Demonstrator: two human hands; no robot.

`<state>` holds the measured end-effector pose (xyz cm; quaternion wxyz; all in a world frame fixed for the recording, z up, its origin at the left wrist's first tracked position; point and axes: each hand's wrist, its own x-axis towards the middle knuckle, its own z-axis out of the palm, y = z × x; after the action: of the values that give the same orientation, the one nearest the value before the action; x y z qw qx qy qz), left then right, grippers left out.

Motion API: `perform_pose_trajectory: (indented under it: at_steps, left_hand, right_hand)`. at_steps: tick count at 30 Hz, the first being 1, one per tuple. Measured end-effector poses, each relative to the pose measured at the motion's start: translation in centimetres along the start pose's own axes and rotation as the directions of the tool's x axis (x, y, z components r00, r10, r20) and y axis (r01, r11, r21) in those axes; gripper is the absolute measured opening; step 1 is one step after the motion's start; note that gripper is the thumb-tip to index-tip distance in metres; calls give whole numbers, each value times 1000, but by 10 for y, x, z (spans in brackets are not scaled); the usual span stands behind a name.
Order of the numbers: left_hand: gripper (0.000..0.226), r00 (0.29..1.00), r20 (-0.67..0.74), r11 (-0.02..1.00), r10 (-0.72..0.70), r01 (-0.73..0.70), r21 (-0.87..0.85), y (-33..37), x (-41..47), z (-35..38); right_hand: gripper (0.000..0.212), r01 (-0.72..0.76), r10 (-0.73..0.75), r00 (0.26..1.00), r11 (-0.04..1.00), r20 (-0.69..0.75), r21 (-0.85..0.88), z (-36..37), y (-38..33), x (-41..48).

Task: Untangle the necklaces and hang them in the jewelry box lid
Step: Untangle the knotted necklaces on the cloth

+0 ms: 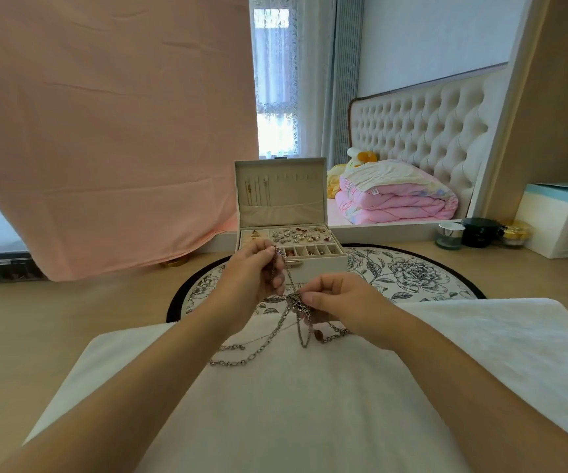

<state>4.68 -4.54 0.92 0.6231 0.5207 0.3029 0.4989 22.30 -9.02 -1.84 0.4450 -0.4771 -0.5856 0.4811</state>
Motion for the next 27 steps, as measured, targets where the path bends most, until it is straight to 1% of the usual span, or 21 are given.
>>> perform_pose_trajectory:
  at_steps: [2, 4, 7, 10, 11, 12, 14, 16, 17, 18, 20, 22, 23, 24, 25, 26, 27]
  left_hand:
    - [18, 1000, -7, 997, -5, 5, -79, -1, 7, -2]
    - [20, 1000, -8, 995, 10, -10, -99, -1, 13, -5]
    - [27, 999, -1, 999, 39, -39, -6, -3, 21, -10]
    - [32, 999, 19, 998, 35, -36, 46, -6, 28, -13]
    - [31, 999, 18, 998, 28, -29, 55, -6, 30, -13]
    - [30, 1000, 23, 997, 21, -23, 69, -5, 32, -13]
    - [29, 999, 46, 993, 19, -24, 116, -3, 36, -12]
    - [30, 997, 52, 974, 51, -61, 217, -2, 38, -11]
    - [30, 995, 46, 945, 89, -99, 311, -3, 39, -12]
    - [31, 989, 44, 893, 138, -144, 426, -4, 39, -13]
    - [30, 970, 86, 748, 226, -230, 622, -9, 39, -18]
    - [29, 950, 169, 607, 264, -299, 736, -19, 35, -24]
    - [27, 939, 189, 555, 287, -324, 766, -24, 30, -26]
    - [22, 924, 195, 525, 329, -350, 776, -29, 24, -28]
    - [16, 906, 191, 523, 377, -379, 763, -33, 17, -30]
    - [10, 893, 188, 544, 409, -404, 735, -35, 10, -30]
    - [5, 890, 198, 573, 411, -421, 703, -36, 4, -30]
  right_hand:
    - [9, 2, -2, 1000, 999, 1, 34, 0, 1, 1]
    - [9, 0, -1, 1000, 1000, 4, 29, 0, 2, 0]
    - [12, -4, 1, 999, 997, 39, 78, -1, 2, 0]
    - [14, -49, 35, 995, 985, 89, 166, -2, 1, 2]
    - [13, -52, 37, 993, 990, 111, 133, -2, 1, 2]
    - [12, -41, 34, 992, 997, 121, 58, -2, 1, 2]
    - [8, -25, 30, 995, 998, 98, -58, 0, 2, 2]
    - [12, -29, 31, 999, 998, 42, -49, 2, 4, 5]
    - [14, -27, 27, 999, 999, 16, -37, 2, 5, 7]
    - [14, -22, 21, 1000, 999, -6, -42, 1, 6, 7]
    - [11, -16, 14, 999, 997, -34, -80, 1, 6, 8]
    - [11, -33, 29, 998, 996, -49, -82, 2, 5, 8]
    - [11, -44, 40, 997, 997, -62, -62, 3, 4, 8]
    - [10, -48, 44, 996, 998, -83, -50, 4, 4, 8]
    - [10, -46, 40, 993, 998, -110, -46, 4, 4, 9]
    - [11, -39, 32, 990, 998, -137, -49, 4, 5, 11]
    - [12, -26, 18, 988, 998, -151, -49, 4, 6, 12]
